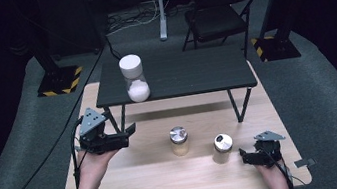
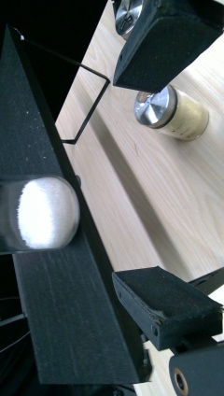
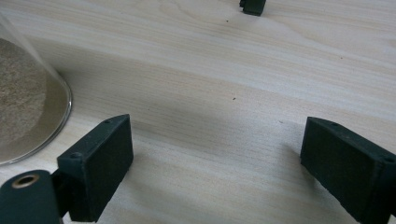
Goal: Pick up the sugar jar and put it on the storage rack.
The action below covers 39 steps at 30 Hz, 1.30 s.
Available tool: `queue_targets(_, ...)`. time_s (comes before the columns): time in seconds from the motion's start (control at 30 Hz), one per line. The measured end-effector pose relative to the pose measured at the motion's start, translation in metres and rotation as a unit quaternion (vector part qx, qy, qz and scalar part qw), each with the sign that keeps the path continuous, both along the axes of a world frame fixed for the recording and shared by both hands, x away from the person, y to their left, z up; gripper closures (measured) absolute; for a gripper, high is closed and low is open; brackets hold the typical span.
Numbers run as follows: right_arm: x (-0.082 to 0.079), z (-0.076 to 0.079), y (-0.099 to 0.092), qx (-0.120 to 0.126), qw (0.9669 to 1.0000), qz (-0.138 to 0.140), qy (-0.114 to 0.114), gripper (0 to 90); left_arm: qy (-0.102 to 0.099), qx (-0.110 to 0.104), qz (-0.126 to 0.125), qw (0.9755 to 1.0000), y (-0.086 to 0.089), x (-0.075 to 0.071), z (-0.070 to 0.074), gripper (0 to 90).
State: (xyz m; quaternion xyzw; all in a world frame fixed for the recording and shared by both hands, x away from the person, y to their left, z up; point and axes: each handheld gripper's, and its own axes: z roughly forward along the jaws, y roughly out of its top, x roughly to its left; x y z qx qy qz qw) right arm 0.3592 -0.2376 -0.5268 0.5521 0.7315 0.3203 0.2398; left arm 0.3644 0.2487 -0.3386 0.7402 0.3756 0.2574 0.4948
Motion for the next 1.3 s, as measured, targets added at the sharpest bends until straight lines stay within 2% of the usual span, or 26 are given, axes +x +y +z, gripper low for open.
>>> queue_targets(0.37,0.0,0.0,0.0,0.0,1.0,0.0,0.0,8.5,0.003,-0.008,0.0,1.0,0.005,-0.011,-0.018,7.2)
queue_targets(0.47,0.0,0.0,0.0,0.0,1.0,0.0,0.0,8.5,-0.001,0.004,0.005,1.0,0.006,-0.015,-0.022,7.3)
queue_targets(0.57,0.0,0.0,0.0,0.0,1.0,0.0,0.0,8.5,0.002,0.0,0.006,1.0,0.008,-0.017,-0.028,7.3)
queue_targets(1.07,0.0,0.0,0.0,0.0,1.0,0.0,0.0,8.5,0.01,0.008,0.01,0.9999,0.016,-0.027,-0.057,7.2)
queue_targets(1.2,0.0,0.0,0.0,0.0,1.0,0.0,0.0,8.5,0.005,-0.006,0.01,0.9999,0.021,-0.03,-0.063,6.8)
queue_targets(1.3,0.0,0.0,0.0,0.0,1.0,0.0,0.0,8.5,0.005,-0.008,0.014,0.9998,0.023,-0.031,-0.069,6.5)
